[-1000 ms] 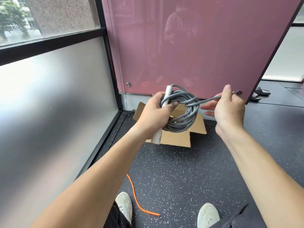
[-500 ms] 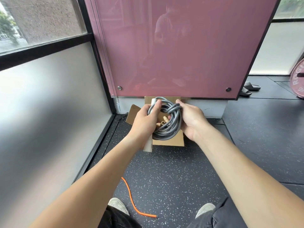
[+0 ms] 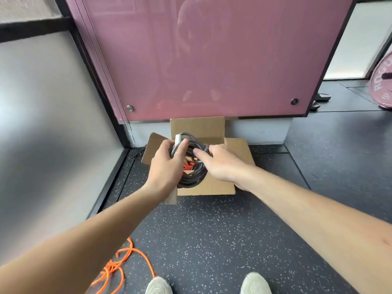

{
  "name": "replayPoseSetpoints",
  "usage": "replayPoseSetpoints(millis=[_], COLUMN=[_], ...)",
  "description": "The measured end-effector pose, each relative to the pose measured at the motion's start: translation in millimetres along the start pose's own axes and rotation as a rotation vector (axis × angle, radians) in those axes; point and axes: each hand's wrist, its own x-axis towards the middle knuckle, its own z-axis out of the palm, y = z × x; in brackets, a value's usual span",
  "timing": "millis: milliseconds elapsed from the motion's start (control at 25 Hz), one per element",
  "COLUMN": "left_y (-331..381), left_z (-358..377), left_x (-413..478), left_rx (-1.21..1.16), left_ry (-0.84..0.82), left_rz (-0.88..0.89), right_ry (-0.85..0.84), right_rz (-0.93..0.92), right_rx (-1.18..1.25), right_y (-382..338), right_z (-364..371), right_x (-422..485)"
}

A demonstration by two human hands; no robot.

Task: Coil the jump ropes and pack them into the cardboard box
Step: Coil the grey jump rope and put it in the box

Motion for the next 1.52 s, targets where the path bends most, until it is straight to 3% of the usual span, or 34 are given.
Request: replayPoseSetpoints(millis=[200, 440, 640, 840, 960, 1040, 1160, 1280, 1360, 1520], left_y=[-111, -194, -208, -193, -217, -238, -261, -260, -266, -295], left_z=[57, 105, 129, 139, 160, 174, 185, 190, 198, 221], left_x=[66, 128, 177, 252, 270, 267, 271, 285, 291, 286], left_rx=[0.006, -0.053, -0.113, 0.324, 0.577, 0.726, 0.896, 1.045, 1.092, 0.577], left_ry=[0.008, -0.011, -0.238, -0.386, -0.553, -0.671, -0.810, -1.010, -1.061, -0.973], left_rz=[-0.026, 0.030, 0.107, 0.579, 0.663, 0.530, 0.210, 0.148, 0.081, -0.180], right_ry=[0.063, 0.108, 0.194, 0.413, 0.211, -0.030, -0.206, -0.202, -0.166, -0.190], right_rz=[-0.058, 0.050, 0.054, -0.045, 0.155, 0.279, 0.293, 0.255, 0.219, 0.224], right_rx=[-0.105, 0.157, 0.198, 0.145, 0.144, 0.104, -0.268, -0.645, -0.633, -0.591], right_y=[83, 140, 158, 176, 208, 228, 230, 221, 226, 235], right_z=[75, 119, 96, 79, 86, 88, 80, 82, 84, 87], right_x=[95, 178, 222, 272, 282, 281, 288, 300, 305, 308])
